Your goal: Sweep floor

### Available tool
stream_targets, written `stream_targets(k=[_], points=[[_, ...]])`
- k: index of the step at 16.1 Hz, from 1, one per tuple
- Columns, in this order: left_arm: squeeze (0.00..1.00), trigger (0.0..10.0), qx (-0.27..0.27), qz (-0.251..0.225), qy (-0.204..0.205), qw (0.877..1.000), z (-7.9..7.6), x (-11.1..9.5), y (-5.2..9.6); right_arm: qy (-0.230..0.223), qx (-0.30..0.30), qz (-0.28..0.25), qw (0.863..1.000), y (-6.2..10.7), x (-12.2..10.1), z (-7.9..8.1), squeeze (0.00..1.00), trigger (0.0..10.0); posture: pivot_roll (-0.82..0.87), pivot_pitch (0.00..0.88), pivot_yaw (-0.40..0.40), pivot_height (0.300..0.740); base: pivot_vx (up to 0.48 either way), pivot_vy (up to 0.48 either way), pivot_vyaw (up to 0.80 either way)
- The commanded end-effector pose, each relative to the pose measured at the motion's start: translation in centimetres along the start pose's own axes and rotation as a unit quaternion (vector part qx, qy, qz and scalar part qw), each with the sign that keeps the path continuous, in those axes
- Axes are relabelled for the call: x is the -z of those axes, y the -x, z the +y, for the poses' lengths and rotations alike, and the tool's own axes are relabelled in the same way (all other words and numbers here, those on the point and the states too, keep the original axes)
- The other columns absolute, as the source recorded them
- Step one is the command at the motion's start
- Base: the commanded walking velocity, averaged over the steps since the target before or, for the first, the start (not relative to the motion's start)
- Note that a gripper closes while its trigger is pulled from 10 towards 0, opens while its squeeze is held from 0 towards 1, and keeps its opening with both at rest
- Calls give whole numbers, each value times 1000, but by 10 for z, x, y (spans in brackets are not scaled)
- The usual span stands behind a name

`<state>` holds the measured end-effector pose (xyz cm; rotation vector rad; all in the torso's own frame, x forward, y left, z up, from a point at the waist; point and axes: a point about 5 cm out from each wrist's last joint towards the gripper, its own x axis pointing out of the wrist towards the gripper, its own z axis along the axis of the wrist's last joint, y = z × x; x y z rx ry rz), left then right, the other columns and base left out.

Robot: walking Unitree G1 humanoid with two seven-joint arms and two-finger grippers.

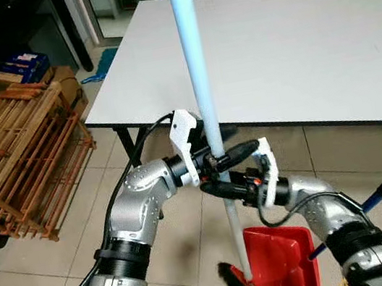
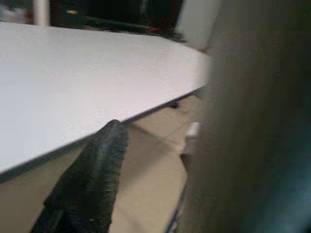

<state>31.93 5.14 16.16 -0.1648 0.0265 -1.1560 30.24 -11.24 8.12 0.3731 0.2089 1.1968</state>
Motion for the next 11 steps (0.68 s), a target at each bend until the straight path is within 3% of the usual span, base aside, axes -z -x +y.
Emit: stream_targets(k=[1, 7, 11], points=[[0, 10000, -22, -2, -30, 999, 1, -9, -5, -18, 40, 7, 999, 3, 10, -5, 0, 10000, 18, 89, 32, 740, 0, 0, 0], [0, 10000, -16, -23, -44, 999, -11, -22, -11, -6, 138, -26, 990, -2, 6, -17, 0, 10000, 23, 88, 32, 740, 0, 0, 0], [0, 10000, -37, -26, -37, 998, -9, -22, -9, 15, 233, -58, 971, -2, -4, -29, 0, 10000, 23, 88, 31, 740, 0, 0, 0]])
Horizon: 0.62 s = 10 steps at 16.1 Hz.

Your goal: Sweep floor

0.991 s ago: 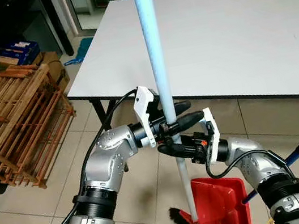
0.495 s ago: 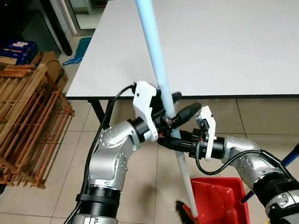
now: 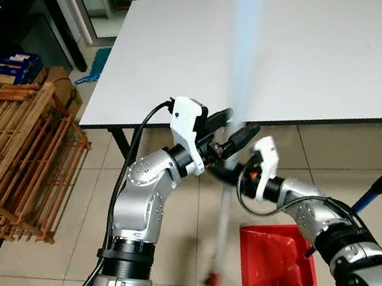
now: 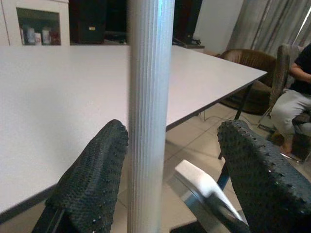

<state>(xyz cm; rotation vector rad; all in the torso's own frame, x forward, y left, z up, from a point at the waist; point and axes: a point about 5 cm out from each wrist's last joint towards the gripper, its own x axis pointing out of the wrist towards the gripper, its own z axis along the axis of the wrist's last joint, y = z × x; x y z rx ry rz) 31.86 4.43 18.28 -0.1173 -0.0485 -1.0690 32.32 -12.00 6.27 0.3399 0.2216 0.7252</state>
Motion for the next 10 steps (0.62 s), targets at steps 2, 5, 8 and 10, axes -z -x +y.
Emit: stream_targets(k=[2, 5, 8, 10], points=[[0, 10000, -4, -4, -4, 1000, -2, -4, -1, 11, 31, -38, 999, -6, -17, -4, 0, 10000, 28, 88, 29, 740, 0, 0, 0], [0, 10000, -5, 0, -12, 1000, -3, -5, -1, 17, 46, -43, 998, -8, -18, -5, 0, 10000, 26, 86, 29, 740, 0, 0, 0], [0, 10000, -2, -1, -10, 1000, -3, -5, -1, 17, 40, -44, 998, -9, -17, -3, 0, 10000, 27, 85, 27, 740, 0, 0, 0], [0, 10000, -5, -1, -10, 1000, -2, -6, 0, 15, 39, -44, 998, -9, -16, -3, 0, 10000, 28, 88, 28, 740, 0, 0, 0]])
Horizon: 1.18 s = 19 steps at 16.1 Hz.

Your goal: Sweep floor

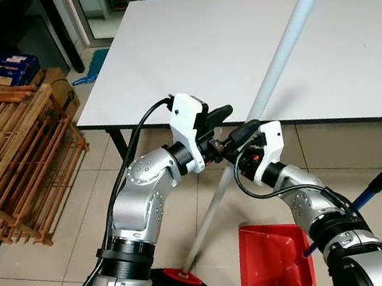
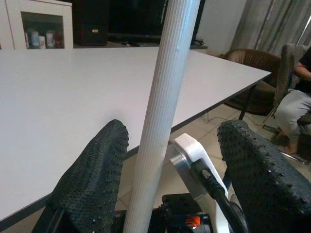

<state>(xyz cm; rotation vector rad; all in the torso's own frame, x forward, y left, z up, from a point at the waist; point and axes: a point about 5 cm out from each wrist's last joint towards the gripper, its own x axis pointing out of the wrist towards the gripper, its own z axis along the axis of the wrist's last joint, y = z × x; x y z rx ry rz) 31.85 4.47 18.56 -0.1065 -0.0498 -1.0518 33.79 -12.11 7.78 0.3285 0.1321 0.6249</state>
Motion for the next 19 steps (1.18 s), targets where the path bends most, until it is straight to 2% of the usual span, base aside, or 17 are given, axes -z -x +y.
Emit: stream_targets(k=[1, 9, 10, 13, 19], points=[[0, 10000, 3, -3, -5, 1000, -2, -3, 0, -4, -6, 2, 1000, 0, 3, 2, 0, 10000, 28, 89, 28, 740, 0, 0, 0], [0, 10000, 16, -5, 0, 1000, -5, -2, 1, 2, -57, 21, 998, -3, 13, 16, 0, 10000, 27, 88, 25, 740, 0, 0, 0], [0, 10000, 27, -9, 2, 1000, -5, -5, 3, 0, -105, 39, 994, -3, 18, 25, 0, 10000, 27, 87, 24, 740, 0, 0, 0], [0, 10000, 35, -14, 3, 999, -6, -8, 4, 9, -174, 50, 983, -3, 24, 42, 0, 10000, 27, 85, 21, 740, 0, 0, 0], [0, 10000, 37, -21, 2, 999, -4, -12, 6, 9, -219, 25, 975, -12, 17, 65, 0, 10000, 28, 80, 13, 740, 0, 0, 0]])
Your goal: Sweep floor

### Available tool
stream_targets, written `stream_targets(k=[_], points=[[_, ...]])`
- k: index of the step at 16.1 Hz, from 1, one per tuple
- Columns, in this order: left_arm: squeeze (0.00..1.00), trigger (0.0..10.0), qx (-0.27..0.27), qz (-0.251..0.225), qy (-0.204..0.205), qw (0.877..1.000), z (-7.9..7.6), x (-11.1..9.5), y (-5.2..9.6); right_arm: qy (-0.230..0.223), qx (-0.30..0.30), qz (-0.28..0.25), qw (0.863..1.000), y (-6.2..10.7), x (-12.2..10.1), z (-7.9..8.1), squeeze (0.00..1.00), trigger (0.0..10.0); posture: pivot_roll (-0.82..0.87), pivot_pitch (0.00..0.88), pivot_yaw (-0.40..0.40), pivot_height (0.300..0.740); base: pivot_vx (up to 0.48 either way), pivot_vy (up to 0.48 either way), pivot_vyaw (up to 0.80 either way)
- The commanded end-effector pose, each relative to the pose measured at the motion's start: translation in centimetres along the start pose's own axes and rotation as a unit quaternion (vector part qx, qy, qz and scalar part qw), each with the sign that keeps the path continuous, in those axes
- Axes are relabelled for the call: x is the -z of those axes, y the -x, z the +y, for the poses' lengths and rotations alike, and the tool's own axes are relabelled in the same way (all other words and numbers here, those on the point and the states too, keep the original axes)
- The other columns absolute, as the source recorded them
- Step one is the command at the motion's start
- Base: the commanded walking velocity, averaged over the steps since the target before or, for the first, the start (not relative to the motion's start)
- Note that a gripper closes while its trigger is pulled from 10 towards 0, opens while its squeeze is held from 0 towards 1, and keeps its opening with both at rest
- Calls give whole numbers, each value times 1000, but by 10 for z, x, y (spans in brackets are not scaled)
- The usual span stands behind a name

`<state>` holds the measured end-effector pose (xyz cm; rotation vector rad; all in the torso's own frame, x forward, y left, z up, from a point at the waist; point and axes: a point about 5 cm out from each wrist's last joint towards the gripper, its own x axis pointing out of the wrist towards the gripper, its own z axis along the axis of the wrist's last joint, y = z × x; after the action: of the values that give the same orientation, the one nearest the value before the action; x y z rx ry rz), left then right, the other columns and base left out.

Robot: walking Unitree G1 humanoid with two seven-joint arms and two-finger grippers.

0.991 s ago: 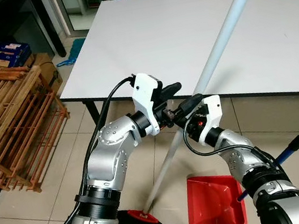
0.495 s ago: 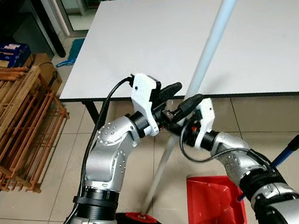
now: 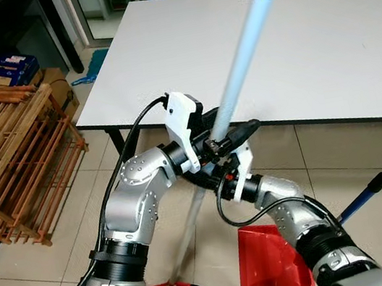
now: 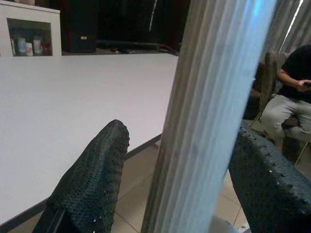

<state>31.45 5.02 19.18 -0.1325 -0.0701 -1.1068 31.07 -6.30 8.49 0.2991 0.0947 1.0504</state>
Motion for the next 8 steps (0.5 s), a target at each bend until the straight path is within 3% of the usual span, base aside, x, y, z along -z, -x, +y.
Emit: stream_targets(k=[1, 8], points=[[0, 10000, 8, -10, -6, 1000, -2, -7, -1, -8, -19, -8, 1000, -5, -2, 6, 0, 10000, 26, 77, 9, 740, 0, 0, 0], [0, 10000, 12, -21, -9, 1000, -1, -12, 0, 20, -65, 8, 998, -15, -4, 25, 0, 10000, 25, 63, -3, 740, 0, 0, 0]])
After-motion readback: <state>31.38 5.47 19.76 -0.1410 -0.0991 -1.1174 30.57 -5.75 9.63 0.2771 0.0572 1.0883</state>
